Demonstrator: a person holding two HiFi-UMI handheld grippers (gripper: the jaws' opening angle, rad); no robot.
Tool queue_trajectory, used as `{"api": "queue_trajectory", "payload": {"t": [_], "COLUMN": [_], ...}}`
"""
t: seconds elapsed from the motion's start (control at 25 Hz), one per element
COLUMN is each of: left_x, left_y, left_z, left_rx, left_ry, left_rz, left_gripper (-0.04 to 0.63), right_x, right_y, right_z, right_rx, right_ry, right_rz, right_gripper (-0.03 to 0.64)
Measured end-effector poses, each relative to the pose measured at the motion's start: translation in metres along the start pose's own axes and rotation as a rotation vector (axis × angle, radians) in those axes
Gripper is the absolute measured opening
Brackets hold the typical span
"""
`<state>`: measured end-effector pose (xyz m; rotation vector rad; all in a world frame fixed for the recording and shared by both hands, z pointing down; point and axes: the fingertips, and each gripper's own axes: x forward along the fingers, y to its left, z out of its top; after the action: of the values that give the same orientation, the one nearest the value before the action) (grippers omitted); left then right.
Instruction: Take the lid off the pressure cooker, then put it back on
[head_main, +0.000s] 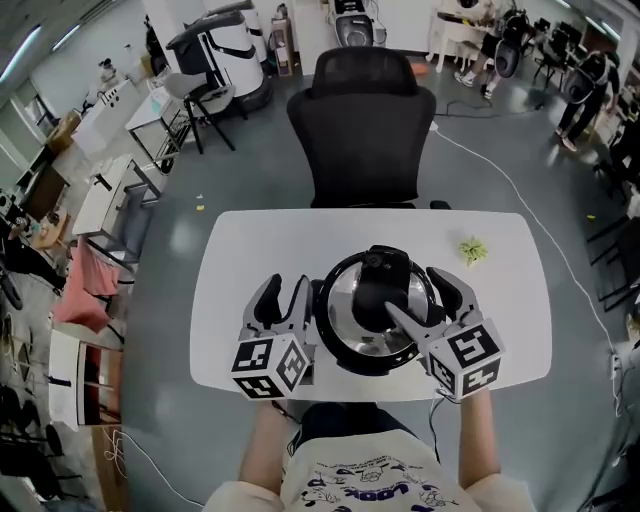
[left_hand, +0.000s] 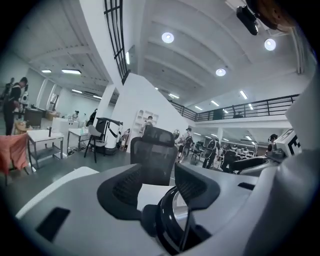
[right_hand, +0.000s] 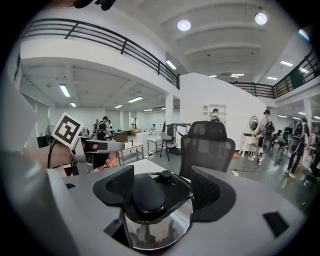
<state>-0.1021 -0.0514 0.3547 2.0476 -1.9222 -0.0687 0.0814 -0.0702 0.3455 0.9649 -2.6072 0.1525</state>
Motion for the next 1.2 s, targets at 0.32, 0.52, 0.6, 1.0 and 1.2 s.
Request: {"api": "queue_trajectory", "payload": {"t": [0.32,0.52,0.6,1.0,1.2], "left_x": [0.017,0.03,0.036,0.058,0.066], "left_y": [0.032,0.048,0.052,0.064,0.064], "left_z": [-0.044,-0.068,-0.076,-0.101,-0.111], "left_rx": [-0.161,-0.304,-0.325,-0.499,-0.542], "left_ry": [0.094,0.14,0.166,0.239,0.267], "left_rz": [0.023,0.014,0.008,-0.056,-0.088], "left_gripper": [0.199,0.199,0.199,0.209,0.209], "right_x": [0.035,0.05,0.057,0.078,0.083], "right_y": [0.021,0.029,0.029,0.043,0.044], "right_z": [-0.013,-0.014,-0.016,-0.029,-0.039], "right_rx": [-0.071,-0.115,-0.124,-0.174,-0.193], "right_ry": [0.099,0.139,0.157,0.291,0.343], "right_rz": [0.169,0.206,0.213,0.308,0.337], "right_gripper": [0.367,0.367,0.367,0.37,0.37]}}
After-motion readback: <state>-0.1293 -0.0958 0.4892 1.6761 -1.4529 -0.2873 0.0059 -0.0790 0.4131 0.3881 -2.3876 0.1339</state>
